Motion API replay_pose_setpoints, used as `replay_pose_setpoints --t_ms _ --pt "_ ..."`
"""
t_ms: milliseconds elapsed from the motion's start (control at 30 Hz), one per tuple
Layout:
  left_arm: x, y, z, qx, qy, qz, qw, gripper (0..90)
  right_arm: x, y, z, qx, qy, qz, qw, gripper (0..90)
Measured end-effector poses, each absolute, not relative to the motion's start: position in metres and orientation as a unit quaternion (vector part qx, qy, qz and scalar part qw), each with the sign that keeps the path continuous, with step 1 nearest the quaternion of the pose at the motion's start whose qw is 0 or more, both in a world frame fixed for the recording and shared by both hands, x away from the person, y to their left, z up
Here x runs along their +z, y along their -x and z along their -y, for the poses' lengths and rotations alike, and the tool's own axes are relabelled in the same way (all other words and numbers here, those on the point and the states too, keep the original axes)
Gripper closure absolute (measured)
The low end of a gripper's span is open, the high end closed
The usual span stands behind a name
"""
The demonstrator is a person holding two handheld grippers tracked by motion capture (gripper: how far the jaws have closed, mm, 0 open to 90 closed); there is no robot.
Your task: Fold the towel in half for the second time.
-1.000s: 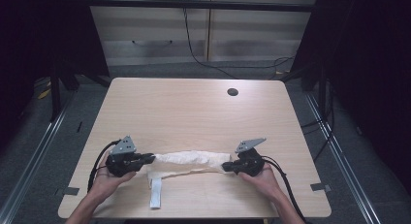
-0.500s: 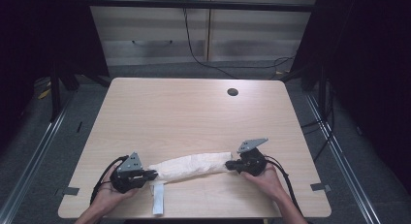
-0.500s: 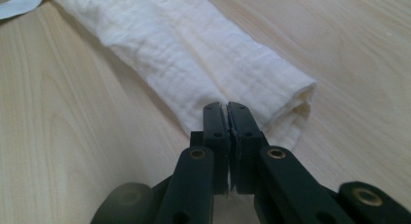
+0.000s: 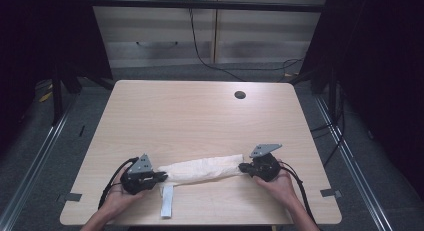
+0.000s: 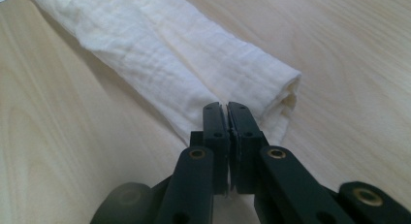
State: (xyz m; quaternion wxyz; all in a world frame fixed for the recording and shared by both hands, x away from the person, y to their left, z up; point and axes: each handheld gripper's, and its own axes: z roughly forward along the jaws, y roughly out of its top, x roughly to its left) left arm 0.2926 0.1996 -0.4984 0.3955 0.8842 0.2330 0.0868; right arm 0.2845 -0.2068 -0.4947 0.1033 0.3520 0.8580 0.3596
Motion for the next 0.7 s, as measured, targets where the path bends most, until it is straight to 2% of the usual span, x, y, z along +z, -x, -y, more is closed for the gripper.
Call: replay_pose_setpoints --t_ms 67,200,400,567,633,700 --pt "-0.499 -0.303 -0.196 0.102 -0.884 -0.233 0.393 84.6 -0.495 -0.286 0.208 0.360 -0.359 -0.855 0.106 87.9" --pt "-0.501 -0.321 -0.193 0.099 -0.875 -0.252 0.401 84.6 -0.496 -0.287 0.209 0.362 -0.368 -0.850 0.107 87.9" --pt "-0.501 -0.317 -0.193 0.106 -0.880 -0.239 0.397 84.2 -0.496 -0.277 0.214 0.367 -0.374 -0.845 0.106 86.8" --pt "-0.501 -0.316 -0.195 0.092 -0.873 -0.251 0.408 82.4 -0.495 -0.270 0.217 0.368 -0.375 -0.845 0.103 81.9" --pt "-0.500 -0.314 -0.196 0.088 -0.873 -0.249 0.411 78.3 -0.495 -0.269 0.219 0.374 -0.376 -0.843 0.095 79.2" --pt "-0.499 -0.313 -0.198 0.079 -0.870 -0.255 0.414 73.7 -0.495 -0.269 0.220 0.366 -0.383 -0.843 0.099 72.1"
